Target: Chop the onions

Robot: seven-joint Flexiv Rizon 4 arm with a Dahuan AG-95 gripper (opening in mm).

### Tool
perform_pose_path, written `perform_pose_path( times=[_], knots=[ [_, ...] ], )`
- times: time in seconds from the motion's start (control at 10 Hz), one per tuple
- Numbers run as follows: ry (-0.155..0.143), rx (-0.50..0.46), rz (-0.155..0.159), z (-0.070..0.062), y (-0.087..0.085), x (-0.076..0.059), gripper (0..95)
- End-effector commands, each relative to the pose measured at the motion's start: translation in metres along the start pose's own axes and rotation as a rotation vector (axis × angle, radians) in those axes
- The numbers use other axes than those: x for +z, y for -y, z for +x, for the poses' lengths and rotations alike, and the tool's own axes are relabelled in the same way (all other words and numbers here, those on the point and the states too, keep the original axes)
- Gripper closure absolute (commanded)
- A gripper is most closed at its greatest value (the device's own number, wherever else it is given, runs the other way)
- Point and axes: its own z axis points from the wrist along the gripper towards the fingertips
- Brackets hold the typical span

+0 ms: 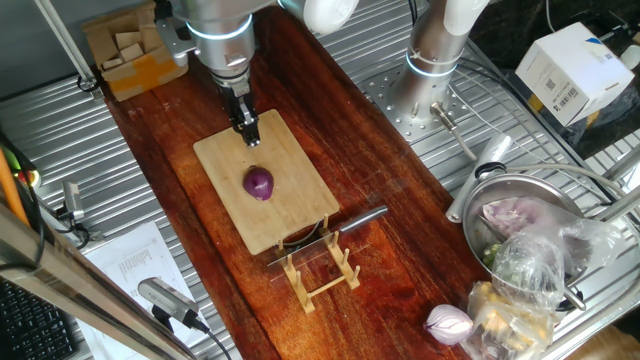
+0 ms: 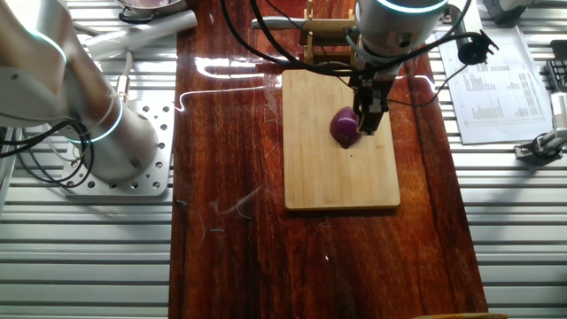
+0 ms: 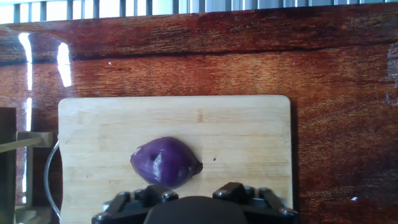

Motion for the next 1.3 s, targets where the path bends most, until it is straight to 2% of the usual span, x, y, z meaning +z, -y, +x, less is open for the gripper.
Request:
perform_pose_path(
  times=[0.1, 0.4, 0.6, 0.8, 1.0, 1.2, 1.3],
  knots=[
    [-0.001, -0.004, -0.005, -0.0011, -0.0005, 0.0000, 95.0],
    [-0.001, 0.004, -0.008, -0.0009, -0.0022, 0.0010, 95.0],
    [-0.002, 0.022, -0.022, -0.0005, -0.0023, 0.0008, 95.0],
    [-0.001, 0.038, -0.005, -0.0005, -0.0023, 0.0008, 95.0],
    [0.003, 0.015, -0.008, -0.0005, -0.0023, 0.0008, 95.0],
    [0.004, -0.051, -0.013, -0.0005, -0.0023, 0.0008, 95.0],
    [-0.001, -0.044, -0.009, -0.0005, -0.0023, 0.0008, 95.0]
  ],
)
